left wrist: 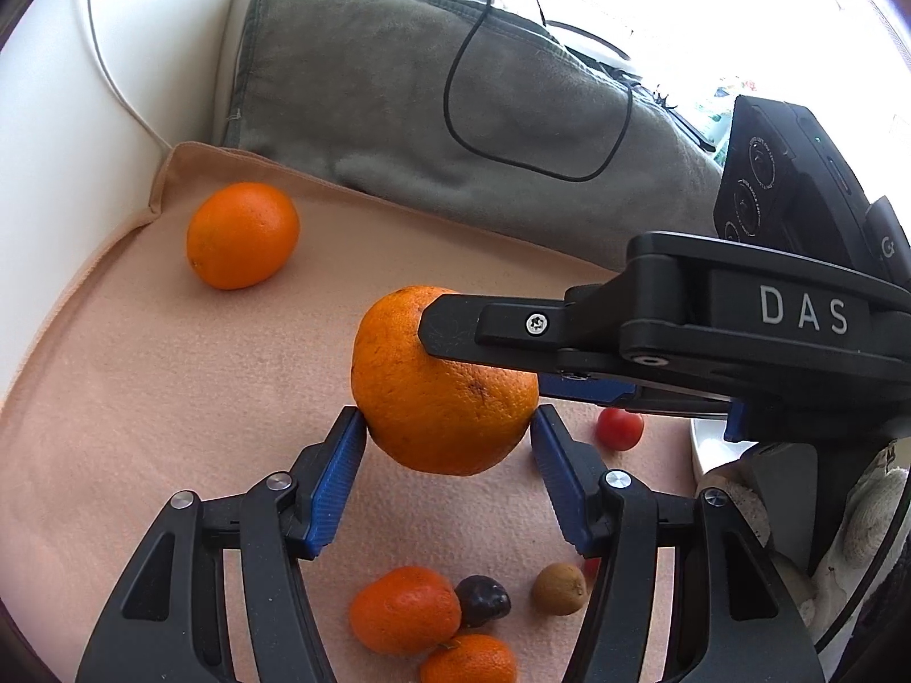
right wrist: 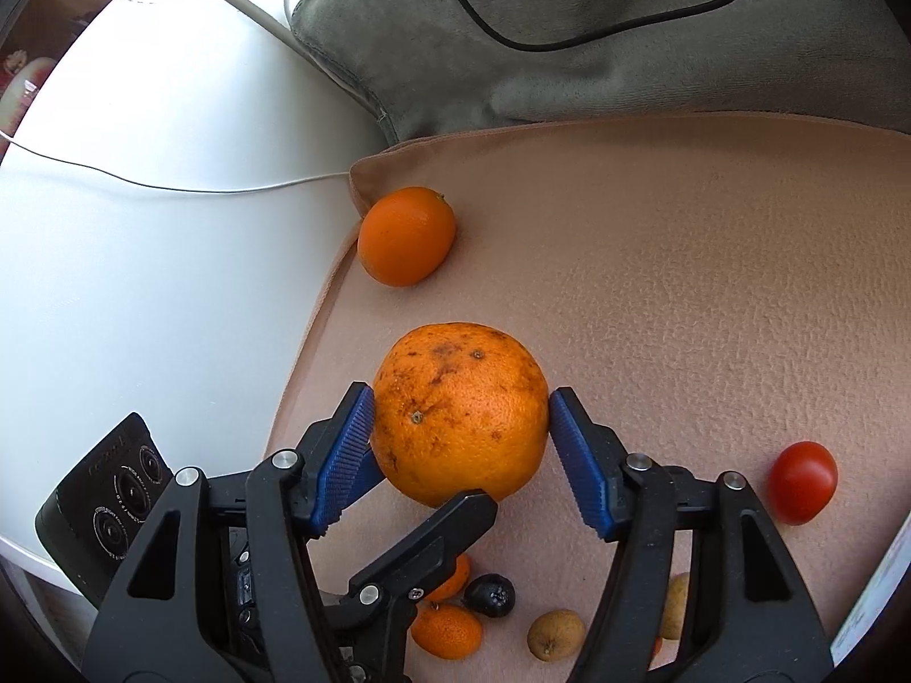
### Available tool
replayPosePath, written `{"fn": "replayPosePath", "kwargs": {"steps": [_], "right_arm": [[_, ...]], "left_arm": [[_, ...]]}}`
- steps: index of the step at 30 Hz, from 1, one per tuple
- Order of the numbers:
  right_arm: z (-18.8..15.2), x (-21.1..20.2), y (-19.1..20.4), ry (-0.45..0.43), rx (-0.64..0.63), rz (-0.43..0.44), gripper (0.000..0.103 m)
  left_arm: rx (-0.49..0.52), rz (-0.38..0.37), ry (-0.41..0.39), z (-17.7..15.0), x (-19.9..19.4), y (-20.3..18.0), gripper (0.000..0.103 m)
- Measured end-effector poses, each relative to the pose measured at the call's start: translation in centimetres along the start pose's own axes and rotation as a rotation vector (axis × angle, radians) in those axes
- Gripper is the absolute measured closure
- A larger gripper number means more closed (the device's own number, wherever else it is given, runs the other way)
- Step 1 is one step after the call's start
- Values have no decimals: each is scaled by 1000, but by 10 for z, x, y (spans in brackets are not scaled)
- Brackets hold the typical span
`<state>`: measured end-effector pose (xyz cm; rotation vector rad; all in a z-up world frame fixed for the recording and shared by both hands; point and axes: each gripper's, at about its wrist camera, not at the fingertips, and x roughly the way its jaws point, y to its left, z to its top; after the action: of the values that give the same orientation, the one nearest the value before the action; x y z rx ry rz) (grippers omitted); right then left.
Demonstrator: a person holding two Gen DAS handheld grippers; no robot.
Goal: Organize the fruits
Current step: 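Close the right gripper on the large orange and lift it, then carry the large orange over the white floral bowl and lower it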
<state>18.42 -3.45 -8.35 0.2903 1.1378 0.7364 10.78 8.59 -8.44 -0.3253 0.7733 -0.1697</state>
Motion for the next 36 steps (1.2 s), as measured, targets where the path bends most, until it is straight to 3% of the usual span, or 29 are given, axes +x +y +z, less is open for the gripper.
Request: {"fn": "replayPosePath", "kwargs": {"steps": [19,36], "right_arm": [[-45,-108,-35,-128,51,-51,36],[-90,-176,-94,-204,144,-148,36]], "left_arm": [[117,-79,-32,-26,-18,-88,43],[215,-204,47,-61,-5,-165,43]]}}
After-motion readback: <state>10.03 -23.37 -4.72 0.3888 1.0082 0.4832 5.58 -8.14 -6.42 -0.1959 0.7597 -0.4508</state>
